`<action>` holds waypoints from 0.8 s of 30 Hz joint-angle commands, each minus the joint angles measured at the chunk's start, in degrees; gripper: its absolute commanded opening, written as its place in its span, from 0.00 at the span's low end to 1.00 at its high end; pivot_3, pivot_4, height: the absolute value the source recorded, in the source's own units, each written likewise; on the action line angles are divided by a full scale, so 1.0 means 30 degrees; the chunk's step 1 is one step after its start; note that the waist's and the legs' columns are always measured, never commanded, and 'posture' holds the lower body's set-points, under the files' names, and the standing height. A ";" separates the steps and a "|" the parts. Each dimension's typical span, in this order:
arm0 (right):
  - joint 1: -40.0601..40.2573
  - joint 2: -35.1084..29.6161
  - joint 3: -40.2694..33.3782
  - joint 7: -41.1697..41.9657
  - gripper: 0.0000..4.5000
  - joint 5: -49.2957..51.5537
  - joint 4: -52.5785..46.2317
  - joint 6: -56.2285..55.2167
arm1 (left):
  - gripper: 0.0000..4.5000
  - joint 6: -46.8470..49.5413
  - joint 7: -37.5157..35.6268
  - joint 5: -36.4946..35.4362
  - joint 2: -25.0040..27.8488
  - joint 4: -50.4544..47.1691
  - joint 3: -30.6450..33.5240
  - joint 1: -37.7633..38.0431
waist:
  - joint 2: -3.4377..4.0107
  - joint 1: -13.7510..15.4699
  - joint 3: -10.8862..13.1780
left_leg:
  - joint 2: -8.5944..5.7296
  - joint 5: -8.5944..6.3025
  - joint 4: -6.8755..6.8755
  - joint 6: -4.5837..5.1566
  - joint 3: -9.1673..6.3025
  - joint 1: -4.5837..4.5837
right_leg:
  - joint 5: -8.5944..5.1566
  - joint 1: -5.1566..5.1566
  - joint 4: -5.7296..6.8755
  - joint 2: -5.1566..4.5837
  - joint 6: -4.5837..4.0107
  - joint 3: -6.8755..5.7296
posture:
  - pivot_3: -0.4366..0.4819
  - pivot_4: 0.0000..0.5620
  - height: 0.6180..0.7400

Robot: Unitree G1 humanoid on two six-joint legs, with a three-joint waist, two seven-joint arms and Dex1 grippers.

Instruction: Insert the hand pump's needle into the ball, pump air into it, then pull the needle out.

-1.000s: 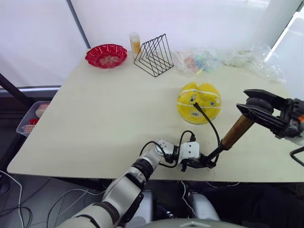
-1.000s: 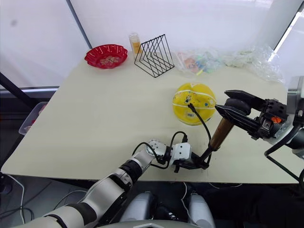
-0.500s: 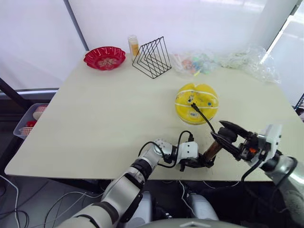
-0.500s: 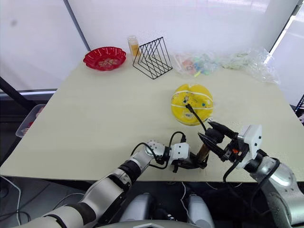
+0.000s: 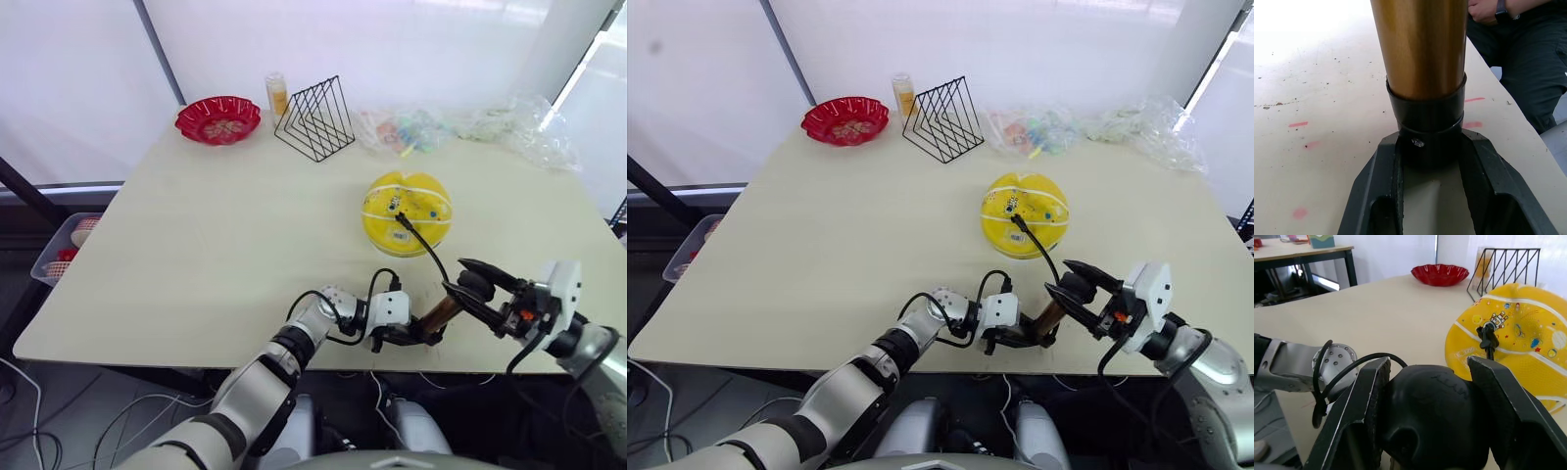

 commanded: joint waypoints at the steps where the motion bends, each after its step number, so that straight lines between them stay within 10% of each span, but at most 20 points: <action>1: -0.0528 -0.1443 -0.3243 -0.0238 0.46 0.2561 -0.1517 0.1453 | 0.24 0.0808 0.0298 0.1118 0.0751 0.1546 -0.0356 0.0331 | 0.0015 0.0009 0.0027 | -0.0027 0.0000 0.0000 0.0000 -0.0005 -0.0004 | -0.0001 -0.0001 0.0000 0.0001 0.0000 -0.0004 | 0.48 0.27 1.00; 16: -0.3474 -0.5993 -0.9211 -0.2627 0.46 1.0883 -0.2324 0.6768 | 0.24 0.0900 -0.0105 0.0961 0.0866 0.1623 -0.0176 0.0281 | -0.0049 0.0000 0.0125 | -0.0013 0.0000 -0.0001 0.0000 -0.0002 -0.0027 | 0.0001 -0.0009 -0.0005 -0.0010 0.0007 0.0000 | 0.48 0.27 1.00; 24: -0.2948 -0.5400 -0.6884 -0.2685 0.46 0.9025 -0.2882 0.7578 | 0.24 0.1044 -0.0251 0.0933 0.0792 0.1550 -0.0096 0.0260 | -0.0029 -0.0002 0.0161 | -0.0022 0.0000 -0.0006 0.0002 0.0009 -0.0071 | 0.0023 -0.0054 -0.0006 -0.0009 -0.0031 0.0012 | 0.48 0.27 1.00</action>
